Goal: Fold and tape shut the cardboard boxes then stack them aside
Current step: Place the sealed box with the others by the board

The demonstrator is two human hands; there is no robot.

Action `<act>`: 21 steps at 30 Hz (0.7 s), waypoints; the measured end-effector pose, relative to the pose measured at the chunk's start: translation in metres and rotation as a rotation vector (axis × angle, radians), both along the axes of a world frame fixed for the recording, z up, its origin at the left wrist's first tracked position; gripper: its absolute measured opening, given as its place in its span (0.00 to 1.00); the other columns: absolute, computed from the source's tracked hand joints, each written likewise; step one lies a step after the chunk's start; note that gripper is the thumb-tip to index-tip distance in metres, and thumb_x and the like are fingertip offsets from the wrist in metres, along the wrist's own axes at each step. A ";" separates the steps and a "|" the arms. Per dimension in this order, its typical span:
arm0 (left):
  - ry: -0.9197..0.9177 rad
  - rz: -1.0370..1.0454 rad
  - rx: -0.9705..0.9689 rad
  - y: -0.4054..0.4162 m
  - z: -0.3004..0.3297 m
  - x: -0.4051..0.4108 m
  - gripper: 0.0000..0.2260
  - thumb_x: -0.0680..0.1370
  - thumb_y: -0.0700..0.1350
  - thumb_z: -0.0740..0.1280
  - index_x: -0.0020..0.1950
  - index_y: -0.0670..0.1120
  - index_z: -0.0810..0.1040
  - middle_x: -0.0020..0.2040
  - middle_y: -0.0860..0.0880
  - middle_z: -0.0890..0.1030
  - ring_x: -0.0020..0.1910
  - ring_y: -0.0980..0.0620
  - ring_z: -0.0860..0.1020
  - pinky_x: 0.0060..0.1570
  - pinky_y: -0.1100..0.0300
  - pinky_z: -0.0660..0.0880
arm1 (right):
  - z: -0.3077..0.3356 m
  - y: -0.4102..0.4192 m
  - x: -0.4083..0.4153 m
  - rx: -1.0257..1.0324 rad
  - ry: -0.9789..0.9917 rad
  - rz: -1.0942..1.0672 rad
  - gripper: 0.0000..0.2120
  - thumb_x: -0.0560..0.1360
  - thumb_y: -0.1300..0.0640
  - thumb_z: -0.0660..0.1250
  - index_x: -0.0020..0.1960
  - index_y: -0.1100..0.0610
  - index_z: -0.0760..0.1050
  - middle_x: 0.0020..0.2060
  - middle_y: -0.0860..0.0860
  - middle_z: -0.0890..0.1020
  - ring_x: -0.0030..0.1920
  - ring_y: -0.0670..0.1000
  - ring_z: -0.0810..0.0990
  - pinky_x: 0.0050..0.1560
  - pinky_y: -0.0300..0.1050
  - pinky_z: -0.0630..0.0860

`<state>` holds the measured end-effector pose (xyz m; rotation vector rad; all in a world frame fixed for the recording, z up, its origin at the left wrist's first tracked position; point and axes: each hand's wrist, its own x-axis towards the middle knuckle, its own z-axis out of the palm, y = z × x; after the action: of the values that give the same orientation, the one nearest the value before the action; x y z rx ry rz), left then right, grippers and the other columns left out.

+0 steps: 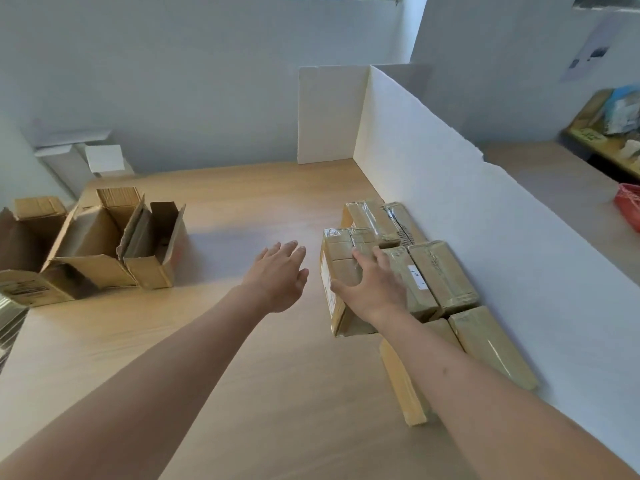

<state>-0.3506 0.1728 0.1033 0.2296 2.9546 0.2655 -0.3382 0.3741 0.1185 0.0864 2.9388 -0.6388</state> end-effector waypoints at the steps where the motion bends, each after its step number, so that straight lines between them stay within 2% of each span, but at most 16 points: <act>1: -0.005 0.012 0.000 0.001 -0.004 -0.009 0.25 0.86 0.54 0.54 0.82 0.48 0.58 0.83 0.47 0.58 0.82 0.41 0.55 0.79 0.46 0.53 | -0.007 0.000 -0.012 -0.012 -0.003 0.012 0.40 0.70 0.30 0.67 0.79 0.40 0.62 0.81 0.48 0.56 0.73 0.62 0.68 0.70 0.57 0.67; 8: -0.061 0.105 -0.003 0.008 -0.043 -0.082 0.25 0.86 0.53 0.55 0.82 0.47 0.58 0.82 0.47 0.59 0.81 0.42 0.57 0.79 0.46 0.54 | -0.065 -0.007 -0.096 -0.084 -0.012 0.091 0.42 0.67 0.29 0.65 0.78 0.39 0.62 0.80 0.44 0.57 0.76 0.56 0.64 0.68 0.56 0.71; 13: -0.102 0.139 -0.009 0.015 -0.081 -0.131 0.25 0.86 0.53 0.54 0.81 0.47 0.59 0.83 0.47 0.58 0.81 0.43 0.55 0.79 0.46 0.54 | -0.104 -0.004 -0.158 -0.067 0.003 0.120 0.40 0.69 0.32 0.68 0.78 0.40 0.63 0.80 0.46 0.57 0.76 0.57 0.62 0.73 0.55 0.65; 17: -0.117 0.163 -0.010 0.022 -0.105 -0.164 0.25 0.86 0.53 0.55 0.81 0.47 0.60 0.82 0.47 0.58 0.81 0.44 0.56 0.79 0.47 0.54 | -0.135 -0.003 -0.206 -0.059 0.018 0.119 0.38 0.70 0.32 0.69 0.77 0.42 0.66 0.79 0.48 0.60 0.75 0.57 0.63 0.71 0.54 0.64; 21: -0.119 0.172 -0.013 0.024 -0.126 -0.190 0.24 0.86 0.52 0.55 0.80 0.46 0.61 0.82 0.46 0.60 0.80 0.44 0.58 0.78 0.48 0.56 | -0.160 -0.006 -0.239 -0.041 0.045 0.101 0.37 0.71 0.32 0.68 0.77 0.42 0.66 0.80 0.49 0.60 0.78 0.59 0.59 0.73 0.56 0.64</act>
<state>-0.5402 0.1971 -0.0229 -0.0420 2.8590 0.2723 -0.5770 0.3683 -0.0415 -0.0810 2.9483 -0.6946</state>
